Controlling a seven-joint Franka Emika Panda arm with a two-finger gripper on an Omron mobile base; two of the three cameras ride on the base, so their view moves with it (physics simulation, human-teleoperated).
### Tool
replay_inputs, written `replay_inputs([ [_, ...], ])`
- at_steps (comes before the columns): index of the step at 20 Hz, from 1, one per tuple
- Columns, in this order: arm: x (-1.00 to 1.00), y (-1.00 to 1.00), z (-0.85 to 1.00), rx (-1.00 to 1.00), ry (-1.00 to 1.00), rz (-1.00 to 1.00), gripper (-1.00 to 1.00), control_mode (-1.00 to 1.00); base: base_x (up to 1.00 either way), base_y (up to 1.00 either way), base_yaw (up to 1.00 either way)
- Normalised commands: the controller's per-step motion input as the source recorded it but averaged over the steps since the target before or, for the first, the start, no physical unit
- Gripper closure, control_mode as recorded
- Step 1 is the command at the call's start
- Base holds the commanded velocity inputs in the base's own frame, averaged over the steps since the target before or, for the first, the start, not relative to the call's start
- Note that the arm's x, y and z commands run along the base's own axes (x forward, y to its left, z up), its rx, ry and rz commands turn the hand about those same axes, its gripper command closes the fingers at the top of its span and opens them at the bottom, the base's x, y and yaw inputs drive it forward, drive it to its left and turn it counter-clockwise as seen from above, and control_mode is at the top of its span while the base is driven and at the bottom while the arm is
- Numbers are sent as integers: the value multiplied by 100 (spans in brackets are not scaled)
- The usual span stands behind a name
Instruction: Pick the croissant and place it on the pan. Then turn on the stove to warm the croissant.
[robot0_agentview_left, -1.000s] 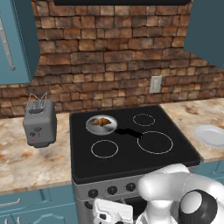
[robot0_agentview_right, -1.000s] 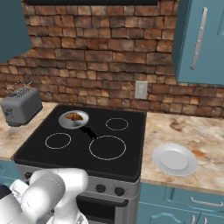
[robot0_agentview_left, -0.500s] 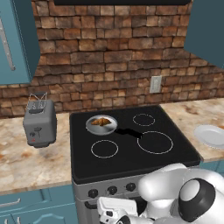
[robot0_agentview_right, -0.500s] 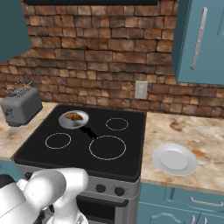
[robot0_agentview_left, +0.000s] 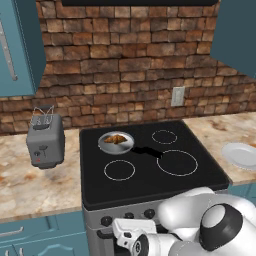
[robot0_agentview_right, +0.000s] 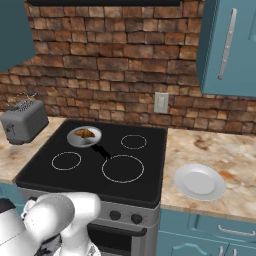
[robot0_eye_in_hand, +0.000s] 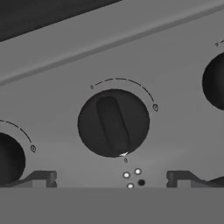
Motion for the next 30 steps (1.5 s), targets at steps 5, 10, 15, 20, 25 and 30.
replay_inputs([
  [5,21,0,-27,0,0,5,-100,-100,0,0,0],
  [10,17,0,-35,0,0,6,-100,-100,0,0,0],
  [15,23,0,-24,0,0,5,-100,-100,0,0,0],
  [20,24,0,-8,0,0,5,100,-100,0,0,0],
  [25,0,0,2,0,0,2,100,-100,0,0,0],
  [30,0,0,18,0,0,0,100,-100,0,0,0],
])
